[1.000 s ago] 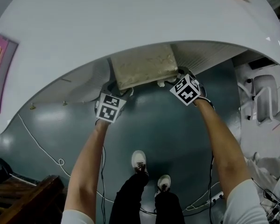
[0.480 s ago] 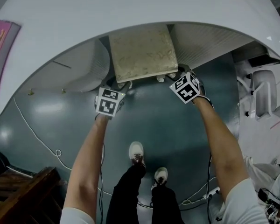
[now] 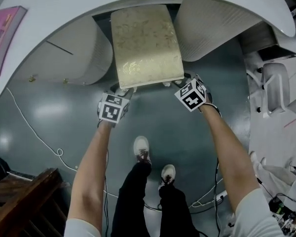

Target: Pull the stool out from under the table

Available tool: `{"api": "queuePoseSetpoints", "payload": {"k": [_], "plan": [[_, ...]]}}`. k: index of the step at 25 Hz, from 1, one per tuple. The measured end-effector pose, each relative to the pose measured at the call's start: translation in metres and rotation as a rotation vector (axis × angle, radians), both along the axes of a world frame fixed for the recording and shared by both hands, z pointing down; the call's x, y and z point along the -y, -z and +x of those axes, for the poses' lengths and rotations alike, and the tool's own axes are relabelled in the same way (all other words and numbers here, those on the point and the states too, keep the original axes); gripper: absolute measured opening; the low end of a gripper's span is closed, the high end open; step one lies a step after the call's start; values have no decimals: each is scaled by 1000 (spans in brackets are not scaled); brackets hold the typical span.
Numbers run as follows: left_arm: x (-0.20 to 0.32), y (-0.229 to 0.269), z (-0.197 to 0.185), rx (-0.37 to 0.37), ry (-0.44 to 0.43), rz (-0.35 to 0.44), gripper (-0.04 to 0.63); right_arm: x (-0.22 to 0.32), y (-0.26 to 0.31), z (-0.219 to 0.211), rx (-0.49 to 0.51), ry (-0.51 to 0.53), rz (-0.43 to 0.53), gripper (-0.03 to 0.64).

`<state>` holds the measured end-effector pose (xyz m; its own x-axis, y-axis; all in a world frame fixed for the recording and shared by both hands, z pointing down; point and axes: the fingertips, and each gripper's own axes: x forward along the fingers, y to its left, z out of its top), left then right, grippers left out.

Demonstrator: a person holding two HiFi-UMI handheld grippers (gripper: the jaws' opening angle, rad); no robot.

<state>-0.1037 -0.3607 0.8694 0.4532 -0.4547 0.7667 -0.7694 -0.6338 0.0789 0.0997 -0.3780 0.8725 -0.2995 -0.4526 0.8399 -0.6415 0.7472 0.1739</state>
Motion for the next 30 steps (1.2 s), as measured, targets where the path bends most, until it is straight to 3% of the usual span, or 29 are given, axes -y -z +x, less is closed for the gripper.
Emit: {"api": "queuePoseSetpoints", "payload": {"k": [12, 30], "plan": [[-107, -2, 8, 11, -8, -87, 218, -103, -3, 8, -25, 11, -58, 239], [-244, -2, 23, 39, 20, -135, 215, -235, -1, 25, -40, 55, -129, 225]]}}
